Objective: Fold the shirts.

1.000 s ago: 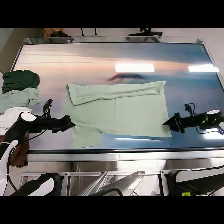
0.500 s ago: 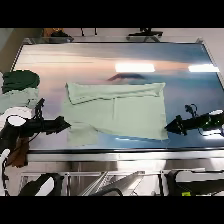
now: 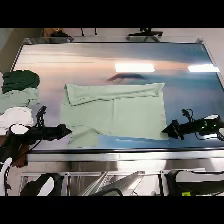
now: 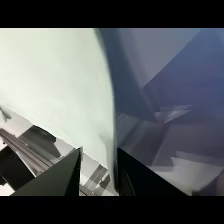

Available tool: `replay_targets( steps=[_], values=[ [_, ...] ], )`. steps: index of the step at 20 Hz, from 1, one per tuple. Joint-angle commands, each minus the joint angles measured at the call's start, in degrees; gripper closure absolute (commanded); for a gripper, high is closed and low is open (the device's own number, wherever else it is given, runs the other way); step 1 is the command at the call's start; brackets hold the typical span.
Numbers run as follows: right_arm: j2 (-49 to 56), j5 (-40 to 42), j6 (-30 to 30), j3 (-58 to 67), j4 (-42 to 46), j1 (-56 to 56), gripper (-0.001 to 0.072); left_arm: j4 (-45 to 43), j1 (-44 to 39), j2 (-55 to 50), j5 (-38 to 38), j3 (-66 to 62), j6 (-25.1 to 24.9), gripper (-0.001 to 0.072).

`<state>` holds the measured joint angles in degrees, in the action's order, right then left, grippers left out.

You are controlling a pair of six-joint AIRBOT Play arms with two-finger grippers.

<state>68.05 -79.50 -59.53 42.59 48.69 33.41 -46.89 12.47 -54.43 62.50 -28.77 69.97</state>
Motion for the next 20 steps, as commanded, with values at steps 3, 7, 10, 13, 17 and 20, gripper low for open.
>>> replay_targets(
  steps=[3,7,10,13,17,20],
  values=[
    [-0.2,2.8,-0.4,-1.6,0.1,-1.0,0.0436,0.0,0.1,0.2,0.0,-1.2,-0.6,0.0694],
    [0.8,4.5,1.3,-1.6,-4.5,-5.0,0.0588,0.1,0.1,0.2,0.3,-1.2,-0.8,0.0695],
    [-1.1,2.8,1.2,-1.5,-8.0,-5.6,0.0689,-0.3,0.1,0.3,3.5,-1.7,-0.9,0.0695],
    [-6.5,-0.5,-5.1,-1.6,-2.0,-5.6,0.0689,-1.7,0.1,2.3,10.1,-2.1,1.2,0.0696],
    [-14.9,0.1,-20.6,-3.7,14.8,-5.6,0.0689,-8.7,0.1,14.3,13.7,2.0,8.7,0.0696],
    [-20.1,2.6,-20.2,-3.6,12.0,-5.7,0.0689,-17.9,0.1,21.7,11.7,0.2,13.1,0.0696]
  ],
)
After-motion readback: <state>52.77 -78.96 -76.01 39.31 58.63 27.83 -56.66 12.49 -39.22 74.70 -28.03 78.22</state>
